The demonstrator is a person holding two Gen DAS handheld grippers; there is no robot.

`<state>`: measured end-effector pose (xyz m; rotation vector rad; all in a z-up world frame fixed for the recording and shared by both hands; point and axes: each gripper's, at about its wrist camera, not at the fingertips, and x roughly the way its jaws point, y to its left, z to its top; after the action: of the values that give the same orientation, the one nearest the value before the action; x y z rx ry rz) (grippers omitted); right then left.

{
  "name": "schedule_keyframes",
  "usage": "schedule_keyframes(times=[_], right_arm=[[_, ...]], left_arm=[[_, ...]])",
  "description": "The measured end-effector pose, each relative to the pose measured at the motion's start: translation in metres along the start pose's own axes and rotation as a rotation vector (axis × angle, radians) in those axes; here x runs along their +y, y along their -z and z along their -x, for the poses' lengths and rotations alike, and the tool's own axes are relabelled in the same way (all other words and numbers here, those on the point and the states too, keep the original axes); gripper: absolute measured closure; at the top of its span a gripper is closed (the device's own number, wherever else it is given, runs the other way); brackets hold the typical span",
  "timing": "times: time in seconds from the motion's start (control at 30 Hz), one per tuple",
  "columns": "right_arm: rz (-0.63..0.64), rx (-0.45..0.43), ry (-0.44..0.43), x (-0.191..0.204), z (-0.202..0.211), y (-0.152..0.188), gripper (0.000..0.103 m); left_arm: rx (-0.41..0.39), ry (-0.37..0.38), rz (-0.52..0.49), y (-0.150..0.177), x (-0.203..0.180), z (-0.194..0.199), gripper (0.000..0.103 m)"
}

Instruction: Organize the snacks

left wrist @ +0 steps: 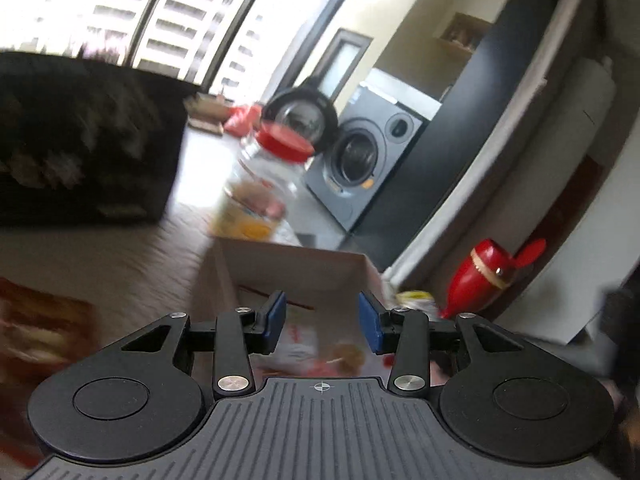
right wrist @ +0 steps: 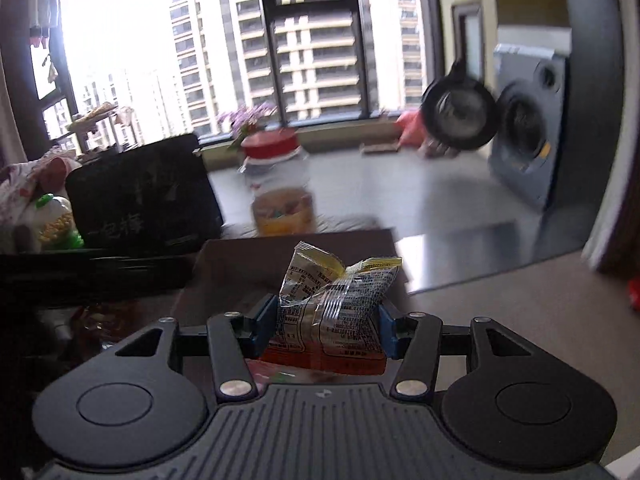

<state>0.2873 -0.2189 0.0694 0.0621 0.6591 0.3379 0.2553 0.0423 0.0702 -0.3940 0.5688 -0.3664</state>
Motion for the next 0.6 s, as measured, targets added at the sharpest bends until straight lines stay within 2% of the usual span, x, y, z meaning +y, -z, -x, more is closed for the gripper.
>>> schedule_keyframes(times=[0.03, 0.13, 0.27, 0.33, 0.5, 0.6], right_arm=[[-0.024, 0.021, -0.014, 0.001, -0.008, -0.002, 0.050], [-0.048, 0.037, -0.001, 0.010, -0.015, -0.002, 0.047], [0.008, 0.030, 0.032, 0.038, -0.008, 0.001, 0.044], [0.074, 0.030, 0.002, 0.063, 0.001, 0.007, 0.043], [0.191, 0.055, -0.150, 0.137, 0.006, 0.033, 0.043], [0.253, 0.090, -0.171, 0.180, -0.010, 0.041, 0.043]], left_arm=[[-0.001, -0.018, -0.011, 0.001, 0.004, 0.012, 0.058], [0.030, -0.143, -0.007, 0.009, 0.033, 0.047, 0.059], [0.018, -0.242, -0.068, 0.027, 0.063, 0.073, 0.059], [0.025, -0.286, -0.050, 0.037, 0.078, 0.084, 0.059], [0.040, -0.325, 0.069, 0.056, 0.107, 0.111, 0.060], [0.031, -0.337, 0.119, 0.067, 0.118, 0.126, 0.060]])
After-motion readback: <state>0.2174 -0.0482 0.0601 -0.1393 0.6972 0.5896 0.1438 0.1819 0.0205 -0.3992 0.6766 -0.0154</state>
